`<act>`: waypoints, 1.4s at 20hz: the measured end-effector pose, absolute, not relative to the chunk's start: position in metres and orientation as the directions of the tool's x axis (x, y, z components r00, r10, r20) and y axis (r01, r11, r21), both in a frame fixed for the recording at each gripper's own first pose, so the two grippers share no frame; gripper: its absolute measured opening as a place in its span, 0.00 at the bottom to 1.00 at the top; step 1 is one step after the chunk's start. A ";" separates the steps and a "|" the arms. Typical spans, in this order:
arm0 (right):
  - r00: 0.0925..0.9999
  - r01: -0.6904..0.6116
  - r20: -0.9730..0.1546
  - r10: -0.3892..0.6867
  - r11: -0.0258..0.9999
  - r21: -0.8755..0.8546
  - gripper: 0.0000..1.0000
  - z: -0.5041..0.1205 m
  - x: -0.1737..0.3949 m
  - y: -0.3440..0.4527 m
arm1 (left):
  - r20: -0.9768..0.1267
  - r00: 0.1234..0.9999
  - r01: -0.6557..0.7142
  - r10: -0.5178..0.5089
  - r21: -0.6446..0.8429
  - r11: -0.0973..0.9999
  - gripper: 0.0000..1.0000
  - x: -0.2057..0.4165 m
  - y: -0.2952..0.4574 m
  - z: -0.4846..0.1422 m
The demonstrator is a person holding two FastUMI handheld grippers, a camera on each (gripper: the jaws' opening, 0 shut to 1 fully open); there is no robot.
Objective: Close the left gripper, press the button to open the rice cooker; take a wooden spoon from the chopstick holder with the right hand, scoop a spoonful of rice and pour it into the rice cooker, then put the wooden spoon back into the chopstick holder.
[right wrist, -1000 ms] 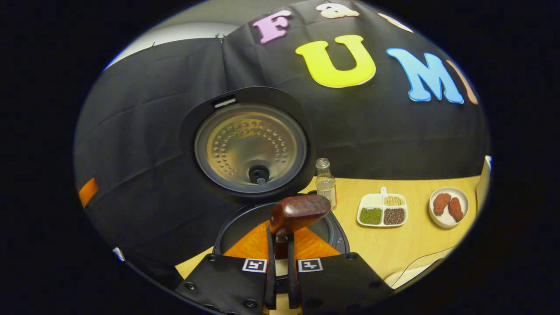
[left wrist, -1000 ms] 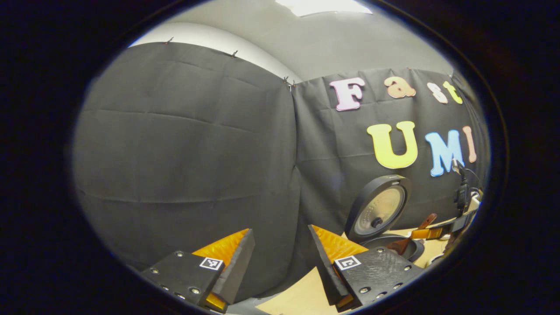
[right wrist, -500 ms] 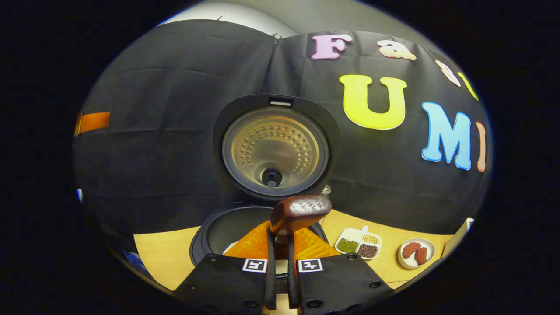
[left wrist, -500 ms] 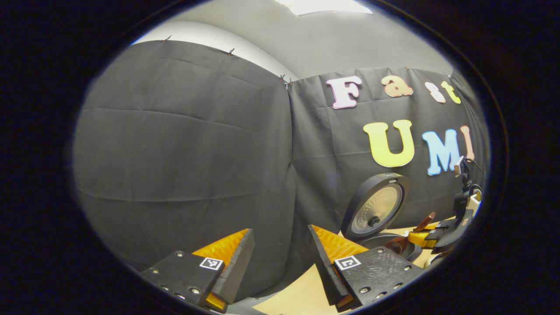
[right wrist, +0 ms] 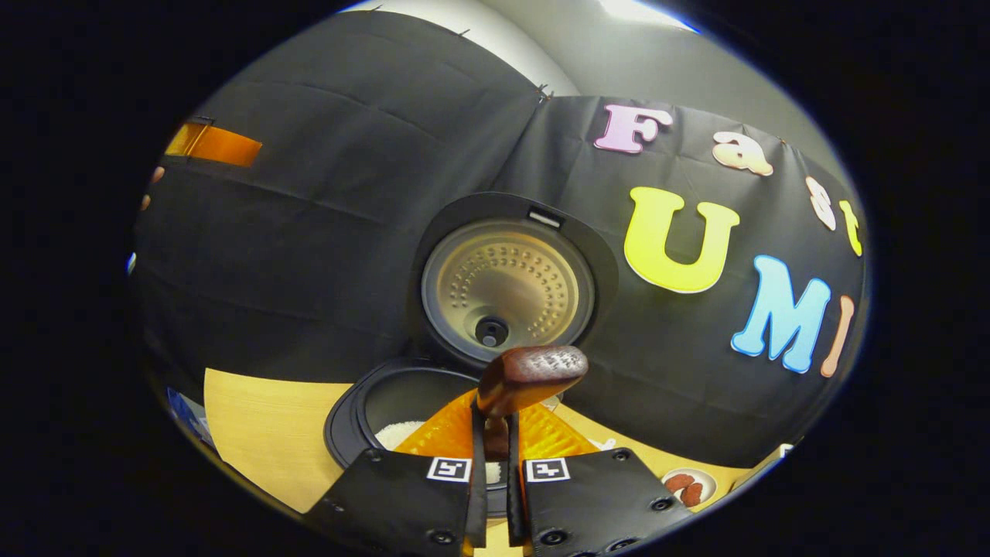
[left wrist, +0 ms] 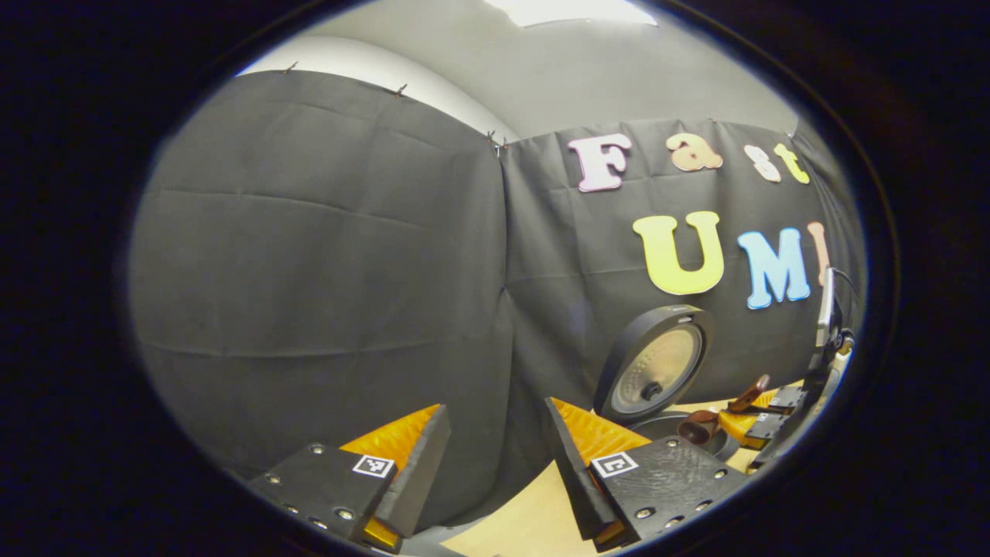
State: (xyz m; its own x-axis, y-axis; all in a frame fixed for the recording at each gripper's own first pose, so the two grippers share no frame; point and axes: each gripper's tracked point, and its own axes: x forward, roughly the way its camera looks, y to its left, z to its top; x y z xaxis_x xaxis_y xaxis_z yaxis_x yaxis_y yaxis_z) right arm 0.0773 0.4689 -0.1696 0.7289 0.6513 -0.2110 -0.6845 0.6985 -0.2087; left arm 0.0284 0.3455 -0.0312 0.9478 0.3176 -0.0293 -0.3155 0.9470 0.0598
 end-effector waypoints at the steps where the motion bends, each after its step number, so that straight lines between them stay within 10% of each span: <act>1: 0.722 -0.689 -0.243 0.647 0.706 -0.167 0.12 -0.174 0.077 0.466 | -0.025 0.950 -0.310 0.312 0.059 0.949 0.75 0.029 0.344 -0.029; 15: 0.704 -0.542 -0.262 0.661 0.737 0.403 0.12 -0.119 0.091 0.418 | 0.004 0.976 -0.217 0.217 0.034 0.976 0.77 0.052 0.292 -0.013; 28: 0.843 -0.268 -0.269 0.466 0.798 0.540 0.12 -0.109 0.109 0.250 | 0.014 0.997 -0.082 0.082 0.010 0.997 0.78 0.057 0.200 -0.002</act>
